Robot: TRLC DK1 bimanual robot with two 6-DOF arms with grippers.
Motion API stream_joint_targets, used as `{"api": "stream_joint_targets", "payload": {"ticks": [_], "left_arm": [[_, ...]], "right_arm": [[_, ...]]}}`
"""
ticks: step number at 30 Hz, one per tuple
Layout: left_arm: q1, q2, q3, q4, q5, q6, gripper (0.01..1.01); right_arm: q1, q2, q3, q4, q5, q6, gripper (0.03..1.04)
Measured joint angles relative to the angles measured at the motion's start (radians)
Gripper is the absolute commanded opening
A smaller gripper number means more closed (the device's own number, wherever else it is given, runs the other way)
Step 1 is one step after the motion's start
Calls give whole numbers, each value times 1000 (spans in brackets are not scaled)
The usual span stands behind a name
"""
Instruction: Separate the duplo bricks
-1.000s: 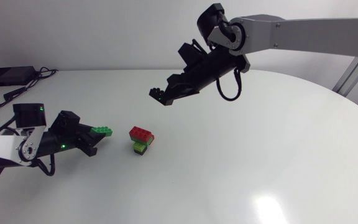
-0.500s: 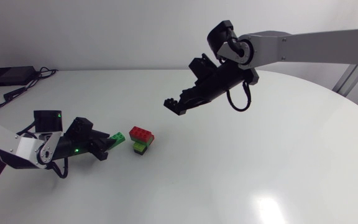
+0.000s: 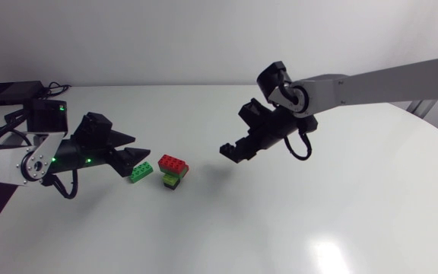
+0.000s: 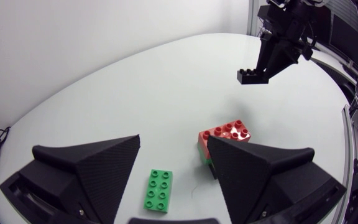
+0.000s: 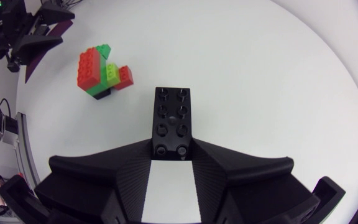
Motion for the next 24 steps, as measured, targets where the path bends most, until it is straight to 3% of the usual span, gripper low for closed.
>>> {"api": "stream_joint_targets", "payload": {"ticks": [10, 14, 18, 22, 24], "left_arm": [[-89, 2, 27, -65, -29, 16, 885], [-90, 2, 27, -84, -29, 19, 889], [-90, 2, 31, -111, -36, 21, 890], [-95, 2, 34, -130, -51, 27, 890], [-97, 0, 34, -143, -52, 27, 890]], "right_arm": [[38, 2, -154, 123, 87, -43, 118], [68, 10, -197, 148, 109, -43, 405], [82, 14, -212, 168, 116, -48, 426], [87, 14, -217, 168, 133, -58, 797], [89, 14, -217, 159, 143, -59, 839]]}}
